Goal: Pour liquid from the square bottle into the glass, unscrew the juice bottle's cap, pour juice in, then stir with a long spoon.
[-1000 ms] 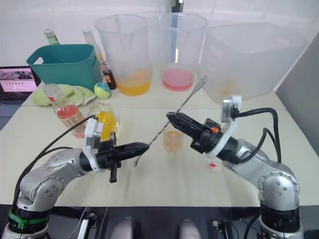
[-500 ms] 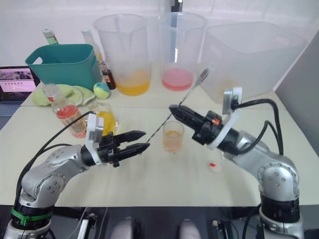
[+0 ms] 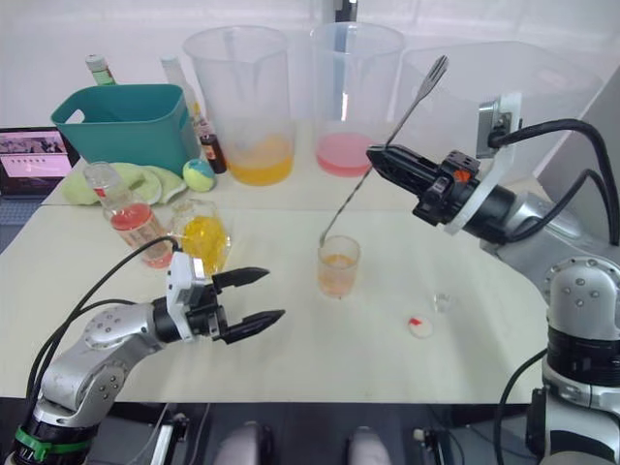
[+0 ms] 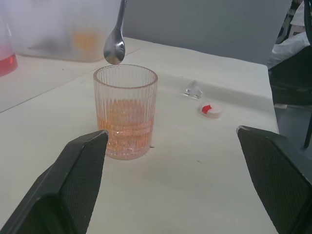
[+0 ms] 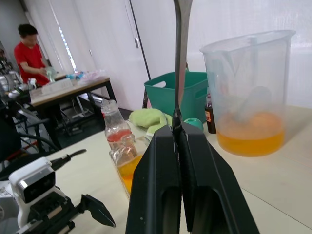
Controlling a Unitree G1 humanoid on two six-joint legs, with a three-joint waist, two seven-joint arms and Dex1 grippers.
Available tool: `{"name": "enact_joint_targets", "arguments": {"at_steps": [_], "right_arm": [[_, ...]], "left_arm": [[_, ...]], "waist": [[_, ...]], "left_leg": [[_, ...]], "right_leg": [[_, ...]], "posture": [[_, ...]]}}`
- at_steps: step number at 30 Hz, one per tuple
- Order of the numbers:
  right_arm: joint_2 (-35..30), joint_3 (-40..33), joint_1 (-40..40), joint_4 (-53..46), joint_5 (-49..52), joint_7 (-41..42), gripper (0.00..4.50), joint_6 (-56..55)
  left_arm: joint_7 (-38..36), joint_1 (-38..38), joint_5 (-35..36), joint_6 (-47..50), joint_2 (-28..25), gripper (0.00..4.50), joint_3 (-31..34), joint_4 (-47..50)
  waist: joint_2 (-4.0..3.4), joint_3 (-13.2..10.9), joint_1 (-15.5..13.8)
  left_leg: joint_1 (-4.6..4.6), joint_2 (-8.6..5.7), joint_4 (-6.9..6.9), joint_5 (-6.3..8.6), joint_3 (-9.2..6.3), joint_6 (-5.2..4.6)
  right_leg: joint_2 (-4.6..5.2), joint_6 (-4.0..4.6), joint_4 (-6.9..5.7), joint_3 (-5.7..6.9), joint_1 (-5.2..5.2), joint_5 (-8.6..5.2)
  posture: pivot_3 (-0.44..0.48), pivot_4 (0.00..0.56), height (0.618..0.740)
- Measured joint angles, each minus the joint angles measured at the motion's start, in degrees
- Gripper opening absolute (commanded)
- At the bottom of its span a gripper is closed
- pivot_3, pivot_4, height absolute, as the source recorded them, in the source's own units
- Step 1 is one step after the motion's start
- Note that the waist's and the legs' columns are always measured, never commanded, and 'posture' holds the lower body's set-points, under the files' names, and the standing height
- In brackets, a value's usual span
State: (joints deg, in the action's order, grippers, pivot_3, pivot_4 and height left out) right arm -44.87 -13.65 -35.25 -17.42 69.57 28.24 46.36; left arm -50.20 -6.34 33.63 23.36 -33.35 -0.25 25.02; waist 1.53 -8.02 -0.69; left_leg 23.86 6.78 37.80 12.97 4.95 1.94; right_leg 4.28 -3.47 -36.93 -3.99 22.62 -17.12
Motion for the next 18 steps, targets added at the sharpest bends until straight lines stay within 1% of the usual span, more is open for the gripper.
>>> {"name": "enact_joint_targets", "arguments": {"at_steps": [3, 8, 12, 18], "right_arm": [[-1.43, 1.53, 0.34, 0.20, -3.71, 2.05, 0.00, 0.32], [-1.42, 3.53, 0.88, 1.05, -7.92, 4.33, 0.00, 1.24], [0.74, 7.43, 0.75, 2.01, -13.49, 6.75, 0.00, 0.23], [3.86, 10.88, -3.72, 6.83, -20.42, 10.57, 0.00, -3.11]], "left_arm": [[0.01, 0.16, -0.59, -1.22, 0.40, 4.46, 0.00, 0.00], [0.03, 0.14, -1.24, -1.92, 0.51, 4.46, 0.01, -0.12], [0.01, 0.12, -1.91, -1.93, 0.67, 4.46, 0.02, -0.44], [-0.05, -0.54, -1.92, -1.91, 0.65, 4.46, 0.18, -1.23]], "waist": [[0.00, 0.00, 0.00], [0.00, 0.00, 0.00], [0.00, 0.00, 0.05], [-0.01, 0.00, 0.05]], "left_leg": [[0.00, 0.00, 0.00, 0.00, 0.00, 0.00], [0.00, 0.00, 0.00, 0.00, 0.00, 0.00], [0.00, 0.00, 0.00, 0.00, 0.01, 0.00], [-0.02, 0.00, 0.01, 0.00, 0.01, 0.00]], "right_leg": [[0.00, 0.00, 0.00, 0.00, 0.00, 0.00], [0.00, 0.00, 0.00, 0.00, 0.00, 0.00], [-0.01, 0.00, -0.01, 0.00, 0.02, 0.00], [-0.01, 0.00, -0.04, 0.00, 0.02, 0.00]], "posture": [[0.000, 0.150, 0.724], [0.000, 0.150, 0.724], [0.000, 0.150, 0.724], [0.000, 0.150, 0.724]]}}
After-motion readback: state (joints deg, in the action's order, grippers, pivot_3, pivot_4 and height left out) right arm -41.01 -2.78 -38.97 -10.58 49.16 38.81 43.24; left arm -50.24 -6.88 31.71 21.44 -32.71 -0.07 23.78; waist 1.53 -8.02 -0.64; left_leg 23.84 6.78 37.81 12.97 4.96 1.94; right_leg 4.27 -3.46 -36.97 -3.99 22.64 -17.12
